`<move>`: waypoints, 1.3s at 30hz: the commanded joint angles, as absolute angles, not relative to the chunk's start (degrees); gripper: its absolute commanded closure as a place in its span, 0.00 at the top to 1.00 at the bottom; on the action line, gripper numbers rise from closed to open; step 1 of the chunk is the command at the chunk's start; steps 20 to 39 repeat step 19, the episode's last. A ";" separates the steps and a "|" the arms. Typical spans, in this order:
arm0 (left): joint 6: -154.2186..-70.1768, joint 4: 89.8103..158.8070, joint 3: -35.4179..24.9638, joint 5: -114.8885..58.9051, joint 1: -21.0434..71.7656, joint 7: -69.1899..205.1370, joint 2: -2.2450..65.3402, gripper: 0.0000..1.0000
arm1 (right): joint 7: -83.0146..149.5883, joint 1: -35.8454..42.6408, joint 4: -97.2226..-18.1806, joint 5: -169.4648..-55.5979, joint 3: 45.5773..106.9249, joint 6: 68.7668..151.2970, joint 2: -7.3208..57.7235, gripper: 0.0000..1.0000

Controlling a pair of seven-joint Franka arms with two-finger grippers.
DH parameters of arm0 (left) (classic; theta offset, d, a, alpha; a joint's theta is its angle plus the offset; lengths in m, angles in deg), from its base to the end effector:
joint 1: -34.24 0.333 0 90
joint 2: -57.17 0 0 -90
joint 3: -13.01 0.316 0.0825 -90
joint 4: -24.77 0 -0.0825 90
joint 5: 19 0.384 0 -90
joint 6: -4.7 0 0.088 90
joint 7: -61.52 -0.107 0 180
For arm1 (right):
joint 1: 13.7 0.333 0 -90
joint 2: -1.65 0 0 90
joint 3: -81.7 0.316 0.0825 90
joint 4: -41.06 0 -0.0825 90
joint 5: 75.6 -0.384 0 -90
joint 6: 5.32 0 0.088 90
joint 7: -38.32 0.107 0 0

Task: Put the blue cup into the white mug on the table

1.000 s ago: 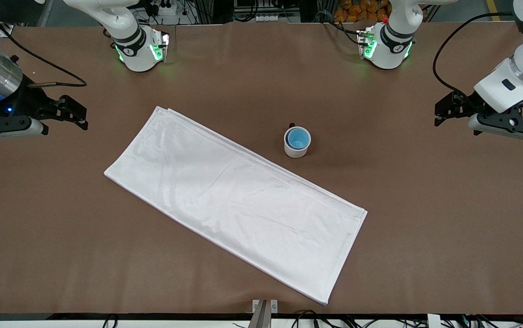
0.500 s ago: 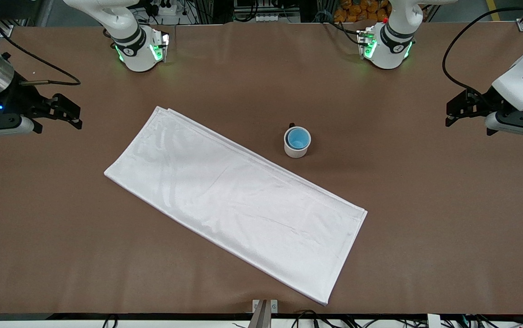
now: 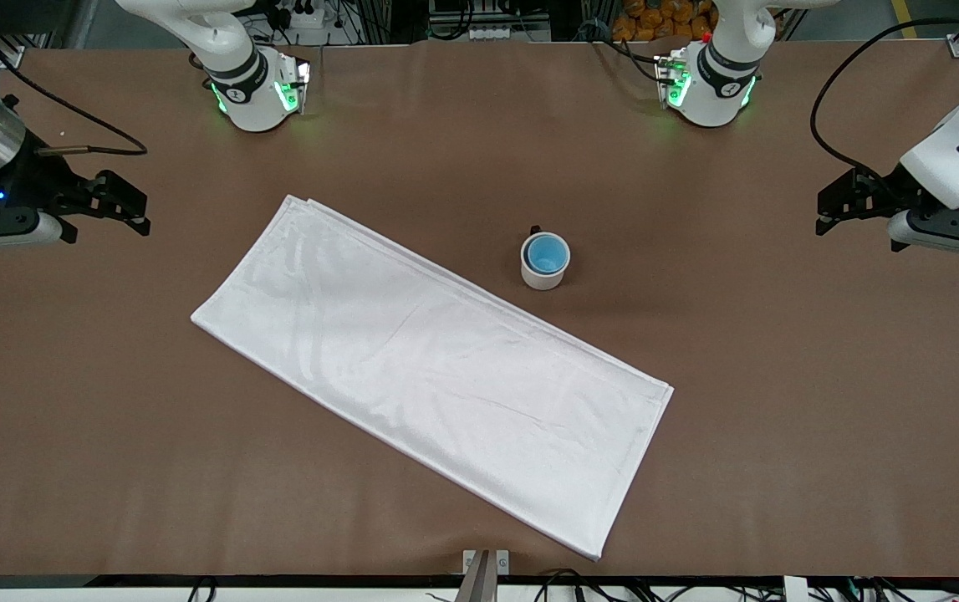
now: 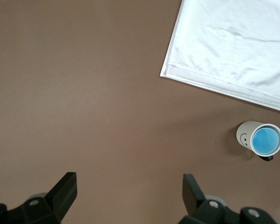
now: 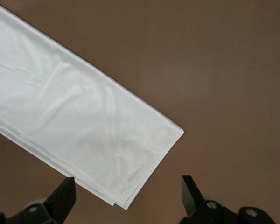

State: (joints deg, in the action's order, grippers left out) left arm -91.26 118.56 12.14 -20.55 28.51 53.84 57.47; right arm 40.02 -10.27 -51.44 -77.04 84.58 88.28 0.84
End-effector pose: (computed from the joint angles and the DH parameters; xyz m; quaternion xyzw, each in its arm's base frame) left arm 0.5577 -0.0672 0.6053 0.9921 -0.1231 0.0217 0.0132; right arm 0.5521 0.0638 0.6173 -0.9990 -0.0396 -0.0158 0.0133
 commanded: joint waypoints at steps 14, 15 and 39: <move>-89.78 116.79 12.22 -18.65 28.35 54.84 56.20 1.00 | 39.46 -9.48 -51.40 -78.23 83.55 87.84 0.16 1.00; -89.78 116.79 12.22 -18.65 28.35 54.84 56.20 1.00 | 39.46 -9.48 -51.40 -78.23 83.55 87.84 0.16 1.00; -89.78 116.79 12.22 -18.56 28.35 54.84 56.20 1.00 | 39.46 -9.48 -51.40 -78.23 83.55 87.84 0.16 1.00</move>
